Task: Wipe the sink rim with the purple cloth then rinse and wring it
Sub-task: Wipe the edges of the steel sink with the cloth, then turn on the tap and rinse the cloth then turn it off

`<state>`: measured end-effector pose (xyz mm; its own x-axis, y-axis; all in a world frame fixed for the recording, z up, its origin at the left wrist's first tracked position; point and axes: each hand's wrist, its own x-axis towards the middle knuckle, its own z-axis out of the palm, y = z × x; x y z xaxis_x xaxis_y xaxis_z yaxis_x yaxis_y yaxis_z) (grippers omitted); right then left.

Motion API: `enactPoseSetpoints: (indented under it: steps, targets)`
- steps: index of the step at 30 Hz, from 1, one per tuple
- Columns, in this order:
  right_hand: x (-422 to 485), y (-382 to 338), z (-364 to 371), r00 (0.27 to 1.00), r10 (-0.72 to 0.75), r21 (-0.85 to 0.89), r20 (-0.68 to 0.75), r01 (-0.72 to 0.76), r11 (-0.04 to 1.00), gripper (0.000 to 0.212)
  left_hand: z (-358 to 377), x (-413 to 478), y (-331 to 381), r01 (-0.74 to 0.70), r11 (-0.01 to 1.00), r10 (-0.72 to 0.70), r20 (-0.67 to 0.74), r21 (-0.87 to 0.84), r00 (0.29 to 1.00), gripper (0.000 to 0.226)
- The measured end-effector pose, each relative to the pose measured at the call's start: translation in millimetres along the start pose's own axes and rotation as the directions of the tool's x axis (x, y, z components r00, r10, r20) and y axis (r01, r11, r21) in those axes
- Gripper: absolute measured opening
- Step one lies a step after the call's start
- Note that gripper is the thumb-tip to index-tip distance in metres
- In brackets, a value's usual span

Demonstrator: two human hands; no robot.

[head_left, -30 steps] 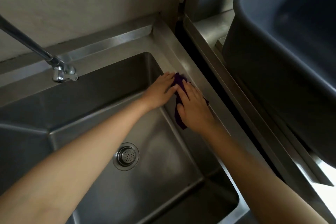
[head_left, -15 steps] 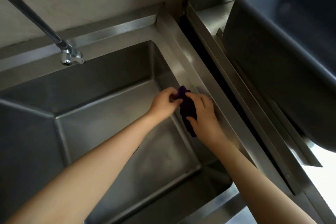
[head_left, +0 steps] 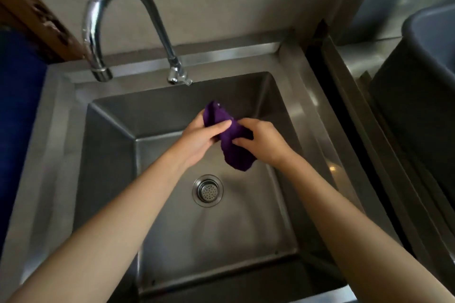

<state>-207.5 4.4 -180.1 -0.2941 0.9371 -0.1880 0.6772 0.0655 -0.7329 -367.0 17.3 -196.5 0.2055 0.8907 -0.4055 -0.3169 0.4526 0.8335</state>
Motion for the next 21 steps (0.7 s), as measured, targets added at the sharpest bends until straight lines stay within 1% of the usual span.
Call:
enactPoseSetpoints:
  steps: [2, 3, 6, 8, 9, 10, 11, 13, 15, 18, 21]
  targets:
    - [15.6, -19.4, 10.7, 1.000, -0.012, 0.004, -0.001, 0.012, 1.000, 0.033, -25.9, -12.3, 13.8, 0.019, 0.993, -0.015, -0.033, 0.117, 0.999, 0.038]
    - [23.1, -29.3, 17.3, 1.000, -0.014, 0.008, 0.004, 0.014, 1.000, 0.035, -37.9, -18.1, 19.1, 0.035, 0.989, -0.026, -0.062, 0.147, 0.998, 0.040]
    - [42.9, -56.2, 41.2, 0.994, -0.045, -0.007, 0.103, 0.046, 0.999, 0.041, -68.9, -30.4, 26.5, 0.047, 0.988, -0.013, -0.222, 0.148, 0.975, 0.041]
    - [54.9, -66.7, 56.6, 0.978, -0.040, -0.001, 0.203, 0.042, 0.999, 0.046, -87.8, -34.6, 23.7, 0.039, 0.991, 0.005, -0.326, 0.129, 0.945, 0.034]
    - [63.1, -68.1, 62.3, 0.973, -0.014, 0.018, 0.229, 0.010, 1.000, 0.048, -96.2, -36.3, 20.7, 0.036, 0.992, 0.009, -0.361, 0.117, 0.933, 0.029]
    - [71.8, -68.5, 66.0, 0.975, 0.023, 0.051, 0.222, -0.035, 0.998, 0.047, -104.5, -37.6, 16.9, 0.032, 0.995, 0.008, -0.388, 0.097, 0.922, 0.025]
    - [82.6, -66.9, 68.6, 0.981, 0.077, 0.092, 0.179, -0.095, 0.991, 0.045, -112.6, -38.4, 12.4, 0.027, 0.997, 0.003, -0.410, 0.068, 0.912, 0.022]
    - [107.4, -62.0, 69.9, 0.981, 0.190, 0.198, 0.031, -0.192, 0.961, 0.042, -127.1, -38.4, 2.6, 0.011, 1.000, -0.011, -0.429, -0.001, 0.903, 0.019]
    - [131.2, -59.4, 70.0, 0.957, 0.287, 0.266, -0.054, -0.263, 0.927, 0.043, -141.8, -35.5, -8.8, 0.005, 0.998, -0.032, -0.430, -0.063, 0.902, 0.019]
    - [156.5, -64.0, 70.6, 0.933, 0.358, 0.310, -0.043, -0.328, 0.892, 0.048, -158.4, -30.0, -21.7, -0.005, 0.989, -0.061, -0.445, -0.147, 0.894, 0.021]
    - [173.6, -68.4, 73.8, 0.935, 0.355, 0.373, -0.012, -0.326, 0.869, 0.042, -165.3, -24.3, -25.4, -0.021, 0.980, -0.071, -0.440, -0.199, 0.895, 0.019]
